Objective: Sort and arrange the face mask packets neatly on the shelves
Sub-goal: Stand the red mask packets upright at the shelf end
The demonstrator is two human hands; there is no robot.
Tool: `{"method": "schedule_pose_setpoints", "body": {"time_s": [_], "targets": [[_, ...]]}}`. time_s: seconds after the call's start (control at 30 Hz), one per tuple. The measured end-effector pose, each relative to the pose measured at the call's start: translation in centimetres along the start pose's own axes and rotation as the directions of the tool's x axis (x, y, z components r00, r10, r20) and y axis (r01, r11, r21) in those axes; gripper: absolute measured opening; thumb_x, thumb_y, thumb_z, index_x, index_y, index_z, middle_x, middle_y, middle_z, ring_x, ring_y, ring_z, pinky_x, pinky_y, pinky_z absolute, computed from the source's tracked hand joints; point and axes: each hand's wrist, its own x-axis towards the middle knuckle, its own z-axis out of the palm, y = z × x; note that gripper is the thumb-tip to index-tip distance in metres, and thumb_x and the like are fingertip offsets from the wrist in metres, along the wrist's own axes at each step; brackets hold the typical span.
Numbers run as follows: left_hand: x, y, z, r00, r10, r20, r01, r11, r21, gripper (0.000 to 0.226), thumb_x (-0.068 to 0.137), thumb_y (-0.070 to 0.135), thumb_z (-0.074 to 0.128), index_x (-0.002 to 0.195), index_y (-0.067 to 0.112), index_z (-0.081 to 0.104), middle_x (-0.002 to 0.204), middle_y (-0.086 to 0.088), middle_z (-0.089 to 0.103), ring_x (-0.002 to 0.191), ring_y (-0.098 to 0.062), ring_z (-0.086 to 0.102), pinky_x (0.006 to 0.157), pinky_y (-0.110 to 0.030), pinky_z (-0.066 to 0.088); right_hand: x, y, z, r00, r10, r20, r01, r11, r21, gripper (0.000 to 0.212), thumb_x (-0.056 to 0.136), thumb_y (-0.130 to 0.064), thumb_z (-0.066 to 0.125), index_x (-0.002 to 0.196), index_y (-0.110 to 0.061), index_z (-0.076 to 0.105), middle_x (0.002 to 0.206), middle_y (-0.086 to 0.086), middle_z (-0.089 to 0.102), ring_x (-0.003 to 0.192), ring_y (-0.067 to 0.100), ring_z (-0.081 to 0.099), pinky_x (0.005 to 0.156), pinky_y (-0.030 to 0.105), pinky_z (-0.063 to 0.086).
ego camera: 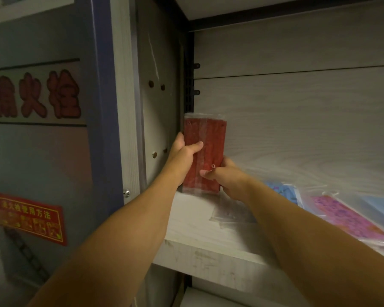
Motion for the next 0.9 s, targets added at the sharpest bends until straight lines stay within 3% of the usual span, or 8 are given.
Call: {"method": "schedule_pose_setpoints", "body": {"time_s": [0.2, 0.4, 0.5, 0.67, 0.8, 0.9], "targets": [[-0.28, 0.41, -0.05, 1.000, 0.025, -0.005, -0.025, 1.000, 0.018, 0.042, 0.088, 0.003, 0.060, 0.126, 0.019, 0.057, 0.113, -0.006, 0.072, 0.100, -0.022, 0.072, 0.087, -0.046, 0.060, 0.39, -0.08, 0.04, 0.997, -0.027, -0.073, 0.024, 0.999, -0.043, 0.054, 0.086, 0.005, 0.072, 0.135, -0.010, 0.054, 0.116, 0.008, 0.072, 0.105, 0.024, 0.071, 0.095, 0.044, 0.058], [-0.43, 0.51, -0.05, 0.999, -0.013, -0.030, 0.011, 0.999, -0.044, 0.045, 0.076, 0.022, 0.064, 0.121, 0.019, 0.058, 0.109, -0.010, 0.072, 0.096, -0.028, 0.072, 0.081, -0.047, 0.061, -0.30, -0.42, -0.67, 0.992, 0.033, 0.125, -0.017, 0.992, -0.127, 0.049, 0.080, 0.001, 0.080, 0.120, -0.021, 0.060, 0.115, 0.002, 0.074, 0.108, 0.021, 0.070, 0.097, 0.039, 0.056], [-0.20, 0.26, 0.03, 0.999, -0.032, -0.023, 0.032, 0.999, -0.026, 0.036, 0.086, 0.013, 0.063, 0.122, 0.017, 0.059, 0.109, -0.011, 0.072, 0.098, -0.028, 0.072, 0.086, -0.049, 0.059, -0.21, -0.15, -0.68, 0.998, 0.042, 0.052, -0.032, 0.985, -0.171, 0.047, 0.084, 0.006, 0.073, 0.123, -0.016, 0.058, 0.116, 0.004, 0.071, 0.109, 0.022, 0.068, 0.098, 0.039, 0.055], [0.02, 0.19, 0.16, 0.999, -0.024, -0.049, 0.022, 0.999, -0.044, 0.030, 0.088, 0.011, 0.062, 0.117, 0.019, 0.060, 0.109, -0.011, 0.072, 0.098, -0.030, 0.071, 0.080, -0.046, 0.059, 0.15, -0.07, -0.36, 0.997, -0.007, -0.075, -0.007, 0.982, -0.188, 0.053, 0.084, 0.008, 0.071, 0.132, -0.007, 0.055, 0.116, 0.009, 0.070, 0.108, 0.026, 0.068, 0.099, 0.044, 0.055], [-0.08, 0.44, 0.03, 0.997, -0.029, -0.073, 0.023, 0.996, -0.084, 0.044, 0.076, 0.027, 0.067, 0.118, 0.020, 0.057, 0.111, -0.011, 0.070, 0.099, -0.030, 0.071, 0.081, -0.049, 0.059, -0.20, -0.53, -0.43, 1.000, 0.022, 0.022, -0.017, 0.983, -0.185, 0.057, 0.080, 0.008, 0.075, 0.129, -0.011, 0.053, 0.118, 0.006, 0.070, 0.108, 0.023, 0.068, 0.096, 0.039, 0.056], [-0.05, 0.29, 0.10, 0.997, -0.047, -0.064, 0.041, 0.994, -0.102, 0.038, 0.087, 0.022, 0.066, 0.123, 0.016, 0.056, 0.111, -0.012, 0.071, 0.099, -0.030, 0.071, 0.084, -0.050, 0.059, -0.07, -0.26, -0.39, 0.997, 0.030, 0.067, -0.019, 0.985, -0.173, 0.064, 0.079, 0.008, 0.074, 0.135, -0.011, 0.050, 0.119, 0.006, 0.071, 0.108, 0.022, 0.069, 0.093, 0.038, 0.058]]}}
